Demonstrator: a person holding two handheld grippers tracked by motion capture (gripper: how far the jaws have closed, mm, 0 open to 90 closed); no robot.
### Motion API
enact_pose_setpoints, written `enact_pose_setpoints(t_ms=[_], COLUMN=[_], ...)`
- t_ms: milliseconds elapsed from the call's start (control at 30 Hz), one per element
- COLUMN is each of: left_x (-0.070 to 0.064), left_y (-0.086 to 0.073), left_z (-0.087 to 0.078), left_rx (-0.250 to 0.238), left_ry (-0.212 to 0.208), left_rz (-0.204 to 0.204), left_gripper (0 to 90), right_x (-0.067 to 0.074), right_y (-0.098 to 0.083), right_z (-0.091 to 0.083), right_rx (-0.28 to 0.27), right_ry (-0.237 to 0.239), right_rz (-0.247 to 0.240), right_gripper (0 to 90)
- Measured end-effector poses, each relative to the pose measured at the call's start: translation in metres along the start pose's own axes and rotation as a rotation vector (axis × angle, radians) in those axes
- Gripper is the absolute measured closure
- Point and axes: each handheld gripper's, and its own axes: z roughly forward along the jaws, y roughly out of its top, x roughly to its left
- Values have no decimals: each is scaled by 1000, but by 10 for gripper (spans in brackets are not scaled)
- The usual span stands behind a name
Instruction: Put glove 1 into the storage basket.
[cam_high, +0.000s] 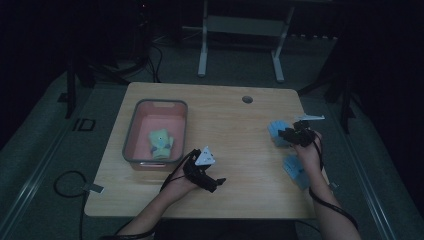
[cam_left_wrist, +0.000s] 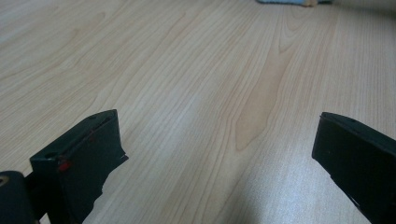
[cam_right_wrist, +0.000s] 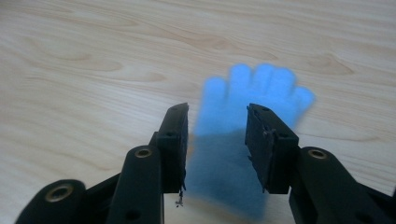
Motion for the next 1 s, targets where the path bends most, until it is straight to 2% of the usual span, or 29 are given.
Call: enact_pose_setpoints(t_ms=[100,233,267,367,500,633,733,767,800,867,933,1000], left_x=[-2,-4,-4,-5,-5,-6,-5,-5,-5,-4,-4,-5], left_y=[-5,-10,-11,-13,-16,-19,-20,-20,-21,-21,-21,-21], left_z=[-1,-2,-2,-4,-7,-6,-6,-6,-6,-6,-6,-6], left_rx=[-31,-71,-82,-97,-129,-122,-127,-129,-132,-126,-130,-126], left_ry=[18,27,30,41,41,45,51,54,58,62,64,69], left_rz=[-3,-2,-3,-1,-19,-19,-25,-25,-24,-19,-17,-11], left_gripper=[14,14,14,14,14,14,14,14,14,14,14,14], right_x=[-6,-9,-9,-9,-7,-6,-6,-6,-6,-5,-1,2], right_y=[3,6,7,8,7,1,0,-1,-1,0,1,2], right_z=[10,19,24,30,41,52,52,53,53,53,53,53], right_rx=[26,41,58,73,98,113,107,102,102,108,116,124], right_ry=[-35,-57,-77,-78,-80,-98,-96,-90,-90,-89,-100,-111], right_rz=[24,20,5,-5,-35,-58,-49,-35,-35,-27,-37,-26], right_gripper=[605,614,614,611,590,591,627,700,700,787,817,830])
